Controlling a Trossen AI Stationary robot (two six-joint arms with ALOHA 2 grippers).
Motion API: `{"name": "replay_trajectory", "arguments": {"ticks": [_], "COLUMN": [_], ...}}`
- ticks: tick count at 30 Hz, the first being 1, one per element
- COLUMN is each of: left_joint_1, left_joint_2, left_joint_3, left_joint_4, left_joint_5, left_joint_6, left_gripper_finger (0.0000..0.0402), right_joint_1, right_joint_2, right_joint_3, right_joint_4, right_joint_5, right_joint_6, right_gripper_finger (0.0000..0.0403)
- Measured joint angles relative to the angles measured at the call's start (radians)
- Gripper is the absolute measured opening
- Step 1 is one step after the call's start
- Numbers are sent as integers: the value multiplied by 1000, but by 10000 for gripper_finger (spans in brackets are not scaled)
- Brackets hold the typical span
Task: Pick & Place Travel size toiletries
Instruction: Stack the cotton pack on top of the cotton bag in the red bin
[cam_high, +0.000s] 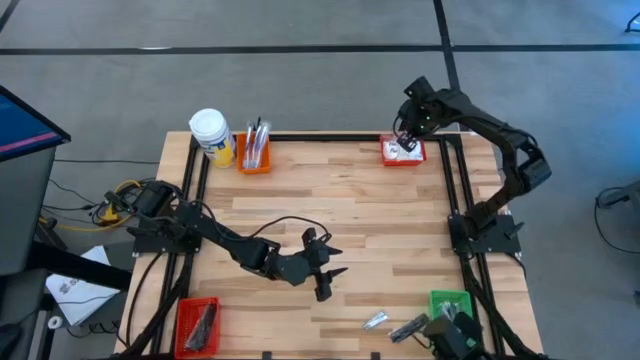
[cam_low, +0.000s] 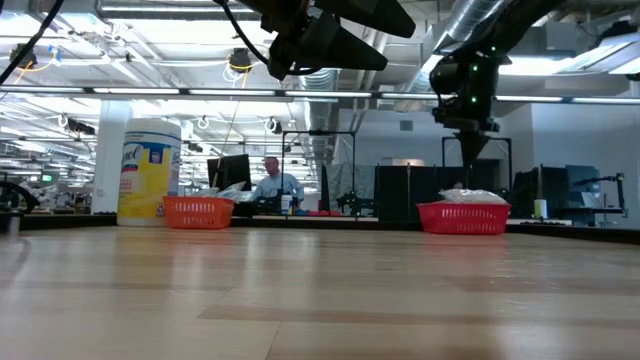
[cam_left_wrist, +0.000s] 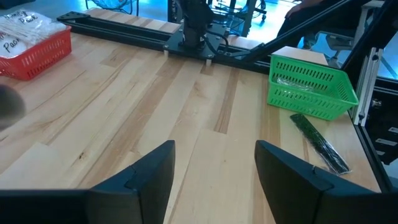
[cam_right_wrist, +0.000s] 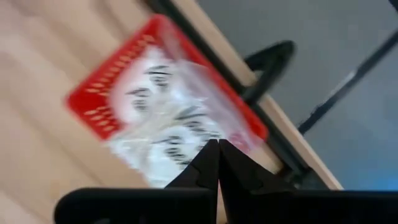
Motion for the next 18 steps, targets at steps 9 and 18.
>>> {"name": "replay_trajectory", "arguments": {"ticks": [9, 18], "left_joint_1": [-4, -5], "left_joint_2": [0, 0], "left_joint_3": [0, 0], "left_joint_4": [0, -1], "left_joint_5": [0, 0], "left_joint_6": [-1, 0], "left_gripper_finger": [213, 213], "right_joint_1": [54, -12], "right_joint_2": [127, 253], "right_joint_3": [-2, -1], "right_joint_4": [-4, 23], "right_joint_5": [-3, 17], "right_joint_6": [0, 18], "right_gripper_finger": [0, 0]}}
